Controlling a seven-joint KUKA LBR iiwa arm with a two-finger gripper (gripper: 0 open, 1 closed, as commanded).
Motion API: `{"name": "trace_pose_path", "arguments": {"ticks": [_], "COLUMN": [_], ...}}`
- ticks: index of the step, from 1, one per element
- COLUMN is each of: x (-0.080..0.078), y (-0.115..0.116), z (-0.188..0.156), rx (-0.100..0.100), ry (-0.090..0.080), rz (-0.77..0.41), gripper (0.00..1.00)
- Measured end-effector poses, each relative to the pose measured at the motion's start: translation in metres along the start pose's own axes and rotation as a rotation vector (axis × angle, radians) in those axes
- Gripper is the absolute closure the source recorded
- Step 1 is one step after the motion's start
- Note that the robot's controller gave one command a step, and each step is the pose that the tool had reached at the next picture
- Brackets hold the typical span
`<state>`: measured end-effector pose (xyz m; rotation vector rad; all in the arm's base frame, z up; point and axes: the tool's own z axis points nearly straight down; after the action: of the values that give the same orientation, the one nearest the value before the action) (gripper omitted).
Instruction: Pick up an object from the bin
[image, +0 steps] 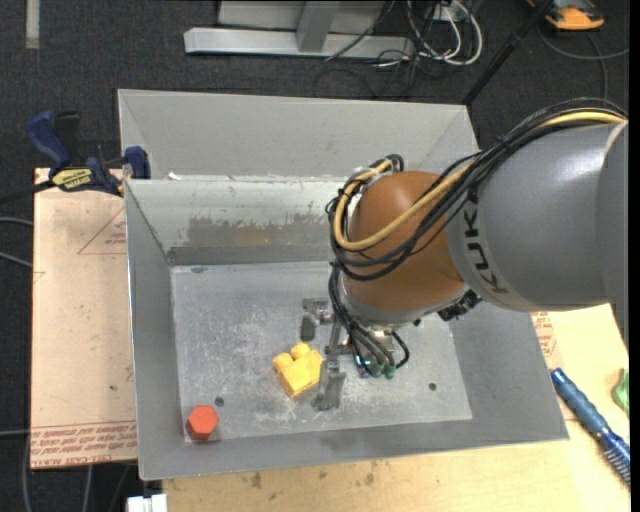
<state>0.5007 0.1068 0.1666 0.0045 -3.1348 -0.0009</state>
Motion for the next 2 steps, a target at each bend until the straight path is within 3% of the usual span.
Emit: {"name": "trace_pose_path", "arguments": {"ticks": [1,2], "x": [-0.0262,-0.0272], "y": [-0.0058,-0.0054], "z": [0.1002,0.0969], "rx": [0.001,-0.001], "ry": [-0.002,-0.006], "rz": [-0.136,-0.135], "gripper": [0.00,1.00]}}
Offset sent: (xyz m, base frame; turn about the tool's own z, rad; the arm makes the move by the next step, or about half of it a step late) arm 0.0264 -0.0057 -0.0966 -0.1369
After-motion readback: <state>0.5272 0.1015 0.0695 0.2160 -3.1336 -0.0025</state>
